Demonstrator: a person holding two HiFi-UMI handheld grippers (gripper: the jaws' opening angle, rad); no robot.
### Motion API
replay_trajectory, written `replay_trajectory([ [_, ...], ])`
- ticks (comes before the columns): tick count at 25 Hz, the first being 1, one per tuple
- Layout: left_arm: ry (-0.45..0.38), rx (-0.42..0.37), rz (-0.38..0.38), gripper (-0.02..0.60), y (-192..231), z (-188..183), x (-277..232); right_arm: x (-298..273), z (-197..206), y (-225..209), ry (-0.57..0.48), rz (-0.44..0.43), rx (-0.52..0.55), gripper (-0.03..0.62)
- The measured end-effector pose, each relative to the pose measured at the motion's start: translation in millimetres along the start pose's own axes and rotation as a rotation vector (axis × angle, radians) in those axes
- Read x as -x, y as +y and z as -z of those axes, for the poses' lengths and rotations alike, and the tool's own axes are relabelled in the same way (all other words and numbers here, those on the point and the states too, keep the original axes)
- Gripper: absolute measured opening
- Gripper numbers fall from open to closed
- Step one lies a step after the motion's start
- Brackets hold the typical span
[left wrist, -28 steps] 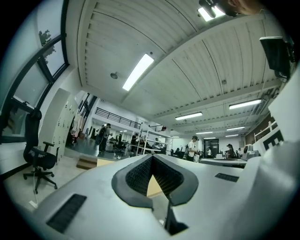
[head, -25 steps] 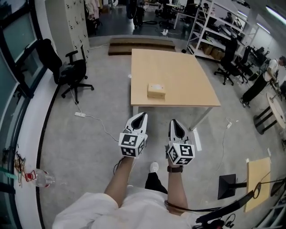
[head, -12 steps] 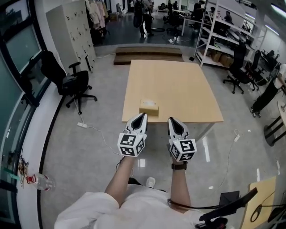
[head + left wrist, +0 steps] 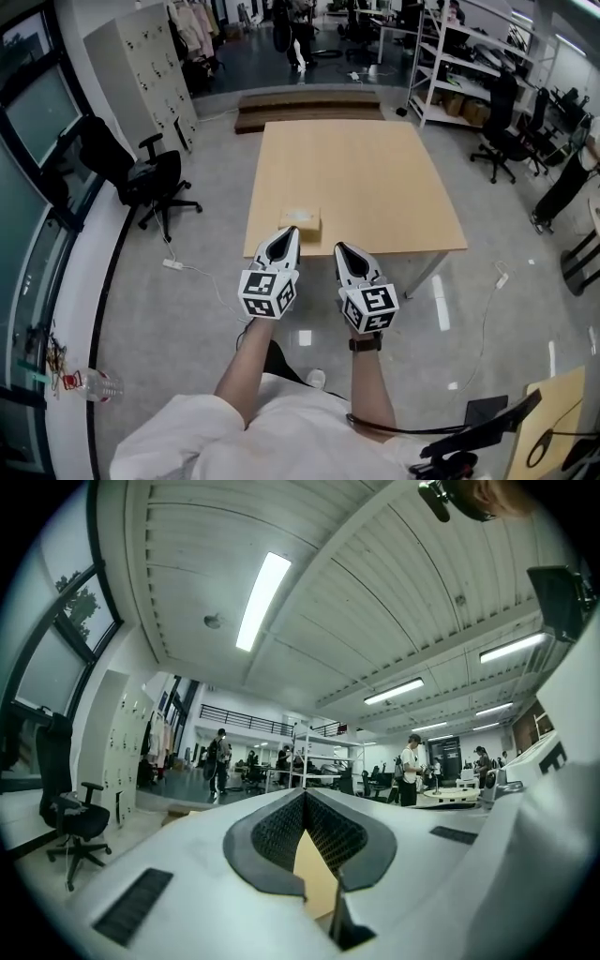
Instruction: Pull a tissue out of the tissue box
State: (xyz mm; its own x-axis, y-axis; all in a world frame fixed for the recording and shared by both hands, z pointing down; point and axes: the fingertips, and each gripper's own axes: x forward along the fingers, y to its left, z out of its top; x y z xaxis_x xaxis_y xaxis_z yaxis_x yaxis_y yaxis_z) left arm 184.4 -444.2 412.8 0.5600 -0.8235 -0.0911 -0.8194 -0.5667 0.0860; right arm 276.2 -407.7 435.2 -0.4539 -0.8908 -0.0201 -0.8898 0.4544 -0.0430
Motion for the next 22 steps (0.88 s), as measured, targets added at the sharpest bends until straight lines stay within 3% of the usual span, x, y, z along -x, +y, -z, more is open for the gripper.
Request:
replay_trajectory([
  [10, -0.014, -0.015, -0.002, -0.009, 13.4, -2.1, -38.0, -40.3, -5.8, -23.9, -0.005, -0.026, 0.022, 0.011],
  [22, 0.009, 0.0, -0.015, -0.009, 88.6, 22.4, -92.8, -134.4, 11.8, -53.2, 0.024, -0.022, 0.027, 0.011],
])
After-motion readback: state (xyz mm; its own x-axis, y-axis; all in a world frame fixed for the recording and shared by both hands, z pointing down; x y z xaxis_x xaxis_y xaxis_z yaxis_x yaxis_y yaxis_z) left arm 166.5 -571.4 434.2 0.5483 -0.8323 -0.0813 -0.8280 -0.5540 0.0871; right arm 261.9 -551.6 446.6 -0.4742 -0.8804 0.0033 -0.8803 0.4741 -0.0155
